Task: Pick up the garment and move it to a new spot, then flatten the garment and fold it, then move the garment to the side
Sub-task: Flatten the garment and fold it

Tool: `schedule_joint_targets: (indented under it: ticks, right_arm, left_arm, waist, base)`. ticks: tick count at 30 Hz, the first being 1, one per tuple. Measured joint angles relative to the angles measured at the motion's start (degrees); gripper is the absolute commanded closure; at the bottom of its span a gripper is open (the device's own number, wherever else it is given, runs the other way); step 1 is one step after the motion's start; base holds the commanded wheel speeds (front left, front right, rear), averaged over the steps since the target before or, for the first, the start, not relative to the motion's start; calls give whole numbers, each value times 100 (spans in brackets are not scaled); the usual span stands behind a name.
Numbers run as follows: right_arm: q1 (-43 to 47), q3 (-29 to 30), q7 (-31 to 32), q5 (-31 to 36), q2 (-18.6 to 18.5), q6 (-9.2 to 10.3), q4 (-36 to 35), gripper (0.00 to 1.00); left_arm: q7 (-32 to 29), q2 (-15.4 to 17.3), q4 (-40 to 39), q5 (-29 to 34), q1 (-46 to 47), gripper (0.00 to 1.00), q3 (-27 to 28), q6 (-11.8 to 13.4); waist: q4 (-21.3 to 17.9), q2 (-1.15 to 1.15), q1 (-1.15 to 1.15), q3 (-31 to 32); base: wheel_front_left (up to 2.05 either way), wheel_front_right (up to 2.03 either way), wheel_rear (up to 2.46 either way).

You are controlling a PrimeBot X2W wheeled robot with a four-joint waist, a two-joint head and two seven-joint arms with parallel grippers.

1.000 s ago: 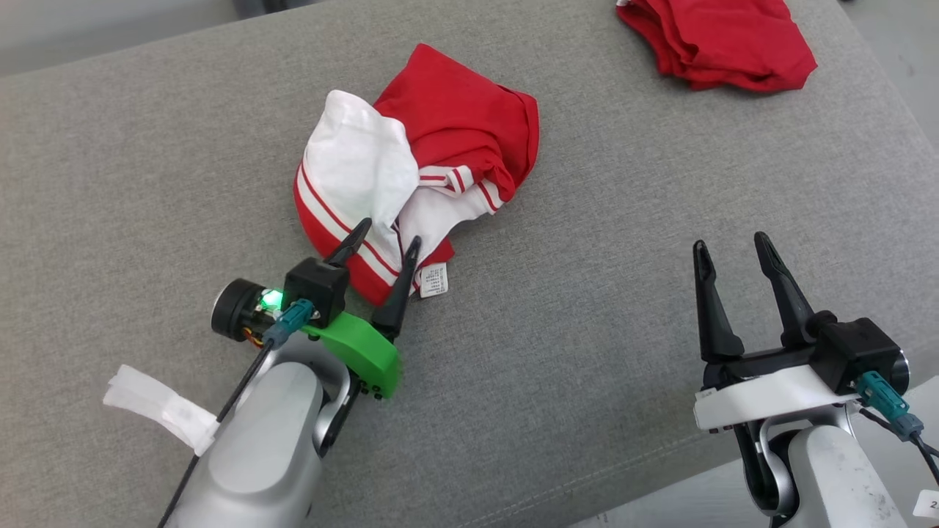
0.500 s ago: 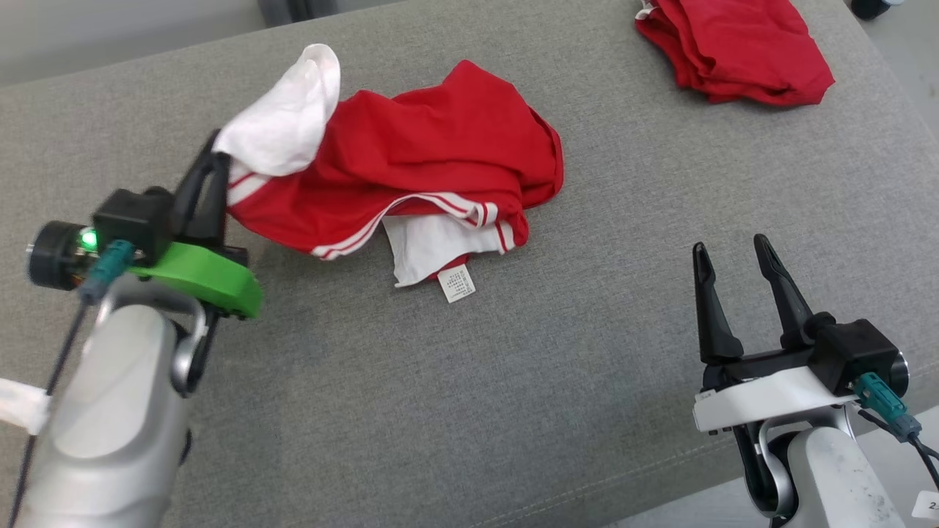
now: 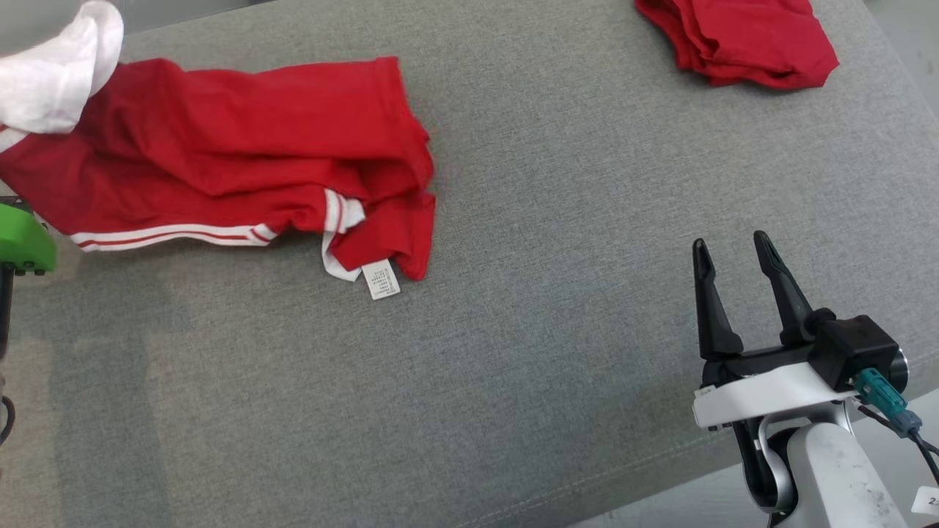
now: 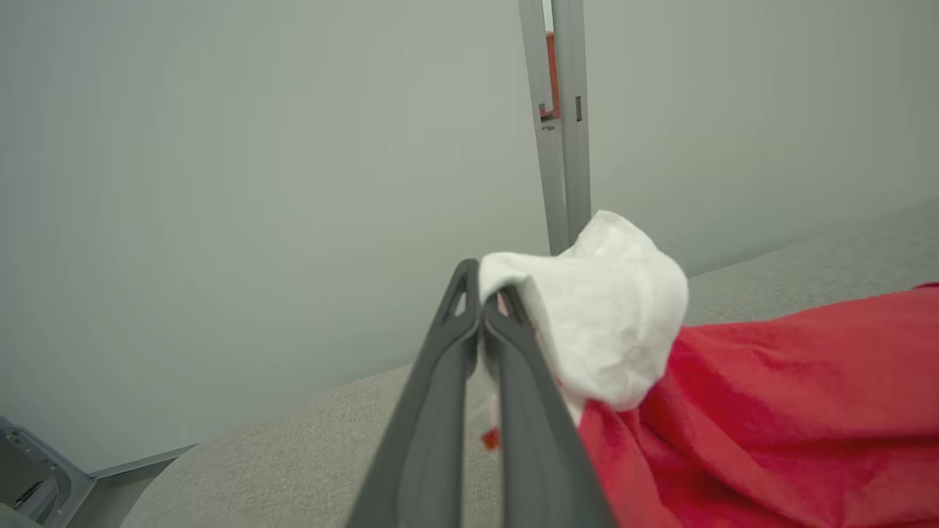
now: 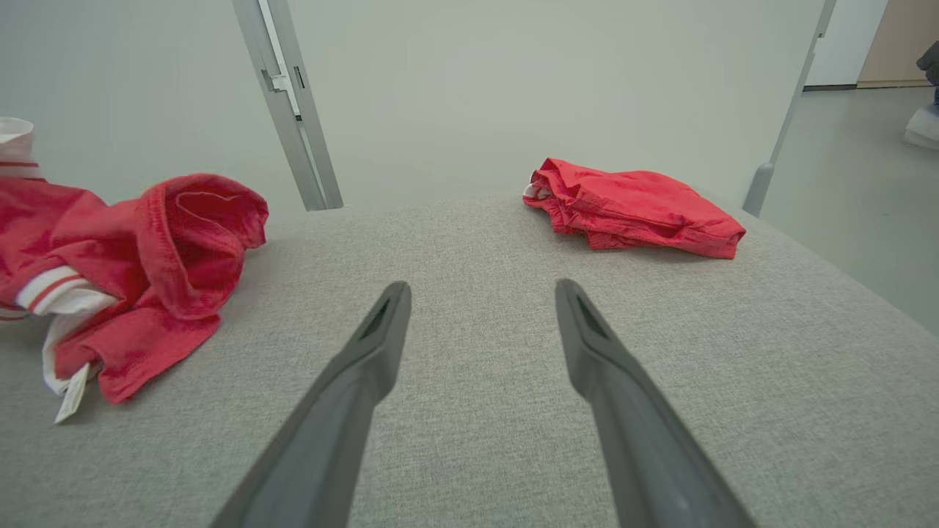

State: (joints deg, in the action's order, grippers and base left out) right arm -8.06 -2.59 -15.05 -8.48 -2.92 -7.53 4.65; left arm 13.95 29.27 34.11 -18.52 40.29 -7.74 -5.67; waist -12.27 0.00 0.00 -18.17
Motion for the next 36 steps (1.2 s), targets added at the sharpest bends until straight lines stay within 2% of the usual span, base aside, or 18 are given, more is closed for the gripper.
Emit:
schedule_joint_targets:
  ticks: [1,2,3,4,11,16,21,28,36]
  right_arm:
    - [-10,2,0,0,0,0,2,0]
    - [-26,7,0,1,1,1,3,0]
    - [-39,21,0,1,1,0,10,0]
    - [-41,33,0,4,1,0,16,0]
    - [-34,58,0,71,2,1,60,0]
    - [24,62,0,103,1,0,87,0]
    - [83,82,0,101,0,1,98,0]
    - [96,27,0,66,1,0,114,0]
    - [88,2,0,41,2,1,111,0]
  left_arm:
    - [0,2,75,1,29,94,-20,-25]
    - [10,0,160,1,74,78,-42,-37]
    - [24,-12,240,0,115,56,-57,-41]
    - [32,-29,290,-1,146,0,-63,-41]
    - [98,-268,321,-35,181,0,-14,-62]
    - [109,-402,-326,-32,-128,0,204,-4]
    - [112,-683,-1034,-4,-611,0,299,53]
    - [118,-1195,-1456,35,-1333,0,-102,57]
    - [91,-1662,-1301,85,-1859,0,-753,-25]
  waist:
    - [-4,0,0,-13]
    - [-4,0,0,-26]
    - [2,0,0,-29]
    - [11,0,0,-25]
    - [147,0,0,130]
    - [303,0,0,297]
    - [484,0,0,419]
    - [663,0,0,464]
    - [580,0,0,338]
  base:
    - [0,0,0]
    - [0,0,0]
    - [0,0,0]
    - [0,0,0]
    - [0,0,0]
    - [0,0,0]
    - [0,0,0]
    - [0,0,0]
    - [0,0,0]
